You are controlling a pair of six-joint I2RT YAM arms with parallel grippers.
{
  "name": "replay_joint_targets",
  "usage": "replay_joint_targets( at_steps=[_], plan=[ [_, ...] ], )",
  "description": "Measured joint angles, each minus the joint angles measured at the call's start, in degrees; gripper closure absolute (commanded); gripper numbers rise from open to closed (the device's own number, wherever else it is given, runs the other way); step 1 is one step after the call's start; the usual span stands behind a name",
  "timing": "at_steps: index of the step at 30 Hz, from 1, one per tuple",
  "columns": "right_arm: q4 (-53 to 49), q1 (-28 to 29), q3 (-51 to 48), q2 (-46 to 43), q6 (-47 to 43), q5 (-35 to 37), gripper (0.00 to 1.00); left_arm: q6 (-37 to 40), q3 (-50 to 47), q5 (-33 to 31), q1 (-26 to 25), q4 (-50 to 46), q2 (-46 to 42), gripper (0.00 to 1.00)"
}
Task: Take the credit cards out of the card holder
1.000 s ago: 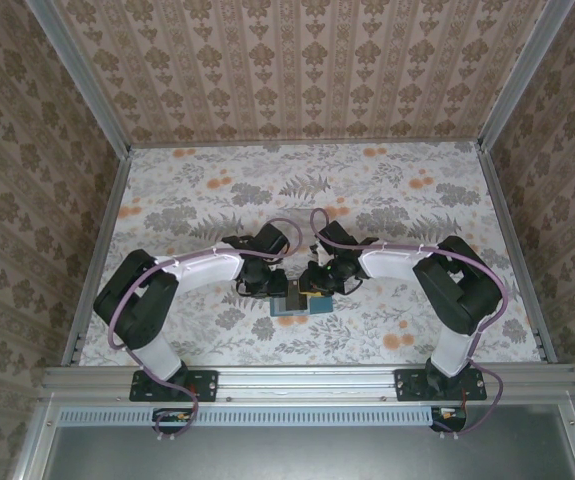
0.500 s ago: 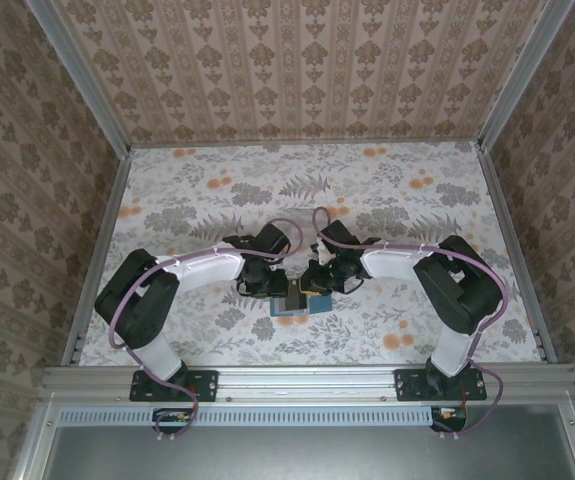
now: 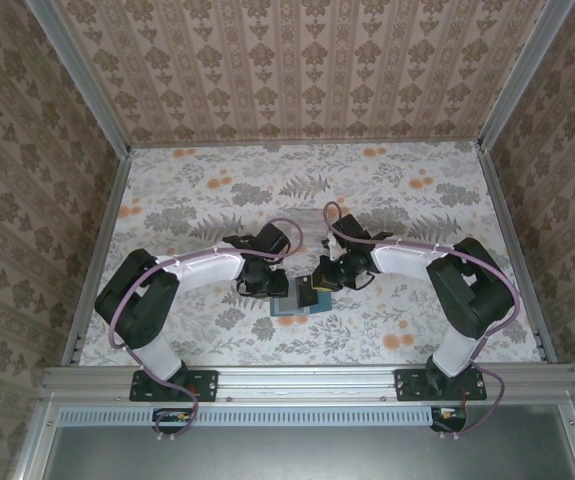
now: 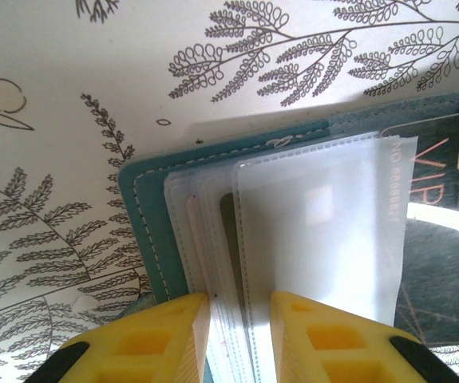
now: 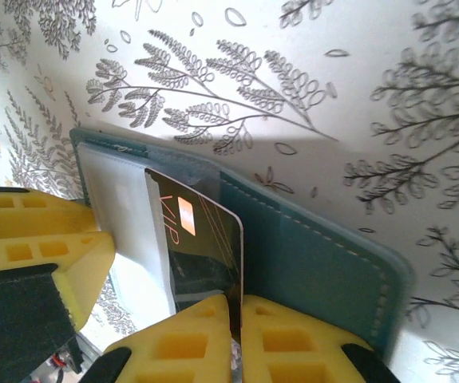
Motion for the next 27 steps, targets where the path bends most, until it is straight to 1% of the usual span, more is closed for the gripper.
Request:
replay_joint_targets(
  at_steps=[27],
  plan=[
    [-4.35, -0.11, 0.02, -1.60, -2.97, 3.39, 0.88, -0.07, 0.00, -0.44, -0.48, 0.00, -0.07, 0.72]
  ],
)
